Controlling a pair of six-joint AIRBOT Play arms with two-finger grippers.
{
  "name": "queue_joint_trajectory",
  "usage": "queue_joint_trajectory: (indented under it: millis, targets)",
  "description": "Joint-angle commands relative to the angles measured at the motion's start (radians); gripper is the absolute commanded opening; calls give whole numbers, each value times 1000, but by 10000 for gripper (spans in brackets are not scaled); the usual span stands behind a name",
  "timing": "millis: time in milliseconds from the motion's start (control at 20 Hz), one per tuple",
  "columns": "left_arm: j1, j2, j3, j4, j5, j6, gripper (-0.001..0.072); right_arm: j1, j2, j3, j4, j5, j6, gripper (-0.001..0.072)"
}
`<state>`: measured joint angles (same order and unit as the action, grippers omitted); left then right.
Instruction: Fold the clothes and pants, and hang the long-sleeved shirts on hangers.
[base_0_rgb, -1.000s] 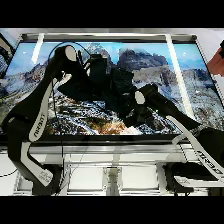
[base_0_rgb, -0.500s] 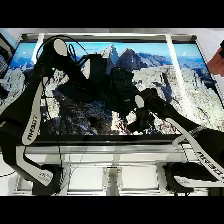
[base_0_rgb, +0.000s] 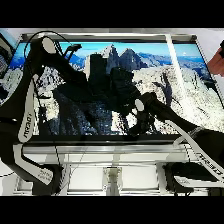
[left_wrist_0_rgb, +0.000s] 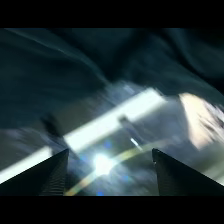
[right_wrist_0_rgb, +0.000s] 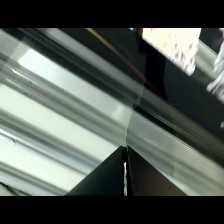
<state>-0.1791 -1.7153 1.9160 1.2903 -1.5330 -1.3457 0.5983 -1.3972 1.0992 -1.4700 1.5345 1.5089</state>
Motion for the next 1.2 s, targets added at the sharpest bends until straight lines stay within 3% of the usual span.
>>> queue_joint_trajectory:
  millis: [0, 100, 250, 300, 350, 450, 800, 900, 1150]
  targets:
    - [8, -8, 0, 183, 154, 0, 595, -39, 3, 121, -43, -97, -45, 14]
    - [20, -35, 0, 276, 222, 0, 595, -112, 20, 247, -49, -178, -45, 14]
    - [69, -98, 0, 212, 343, 0, 595, -251, 30, 397, -15, -255, -33, 33]
    - [94, -124, 0, 152, 394, 0, 595, -295, 30, 414, 15, -250, -34, 77]
    - [119, -147, 0, 88, 439, -1, 595, -330, 29, 415, 48, -233, -34, 185]
    - [168, -192, 1, -24, 520, -31, 595, -378, 27, 415, 90, -179, -34, 249]
    - [193, -320, 84, -50, 605, -193, 594, -377, 20, 415, 153, -200, -39, 249]
    - [193, -354, 132, -102, 608, -204, 594, -375, 14, 414, 156, -199, -42, 248]
    - [198, -379, 130, -118, 485, -246, 586, -375, 12, 412, 157, -200, -61, 248]
